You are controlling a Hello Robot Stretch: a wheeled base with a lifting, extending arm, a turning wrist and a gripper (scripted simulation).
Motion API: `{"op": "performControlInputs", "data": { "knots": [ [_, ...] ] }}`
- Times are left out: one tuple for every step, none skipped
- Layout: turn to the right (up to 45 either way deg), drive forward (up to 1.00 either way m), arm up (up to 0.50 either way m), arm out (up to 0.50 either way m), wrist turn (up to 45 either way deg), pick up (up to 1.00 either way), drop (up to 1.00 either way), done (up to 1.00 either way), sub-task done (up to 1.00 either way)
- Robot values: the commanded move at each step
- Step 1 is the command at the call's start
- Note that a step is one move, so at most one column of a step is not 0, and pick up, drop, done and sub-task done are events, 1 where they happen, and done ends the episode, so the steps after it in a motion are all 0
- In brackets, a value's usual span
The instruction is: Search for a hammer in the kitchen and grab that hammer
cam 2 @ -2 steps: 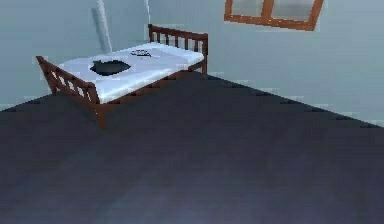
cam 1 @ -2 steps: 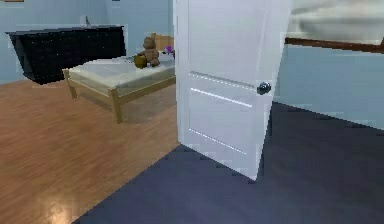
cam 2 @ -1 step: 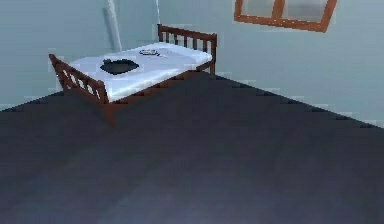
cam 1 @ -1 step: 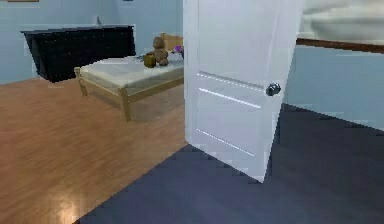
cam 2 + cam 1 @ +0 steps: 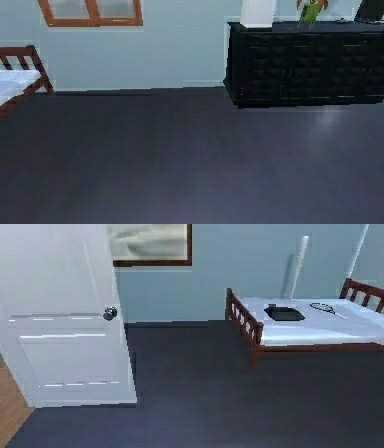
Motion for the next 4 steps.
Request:
{"op": "performControlInputs", "data": {
  "knots": [
    [39.0, 0.0, 0.0, 0.0, 0.0, 0.0, 0.0, 0.0, 0.0],
    [0.0, 0.05, 0.0, 0.0, 0.0, 0.0, 0.0, 0.0, 0.0],
    [-45.0, 0.0, 0.0, 0.0, 0.0, 0.0, 0.0, 0.0, 0.0],
    [-39.0, 0.0, 0.0, 0.0, 0.0, 0.0, 0.0, 0.0, 0.0]
  ]
}}
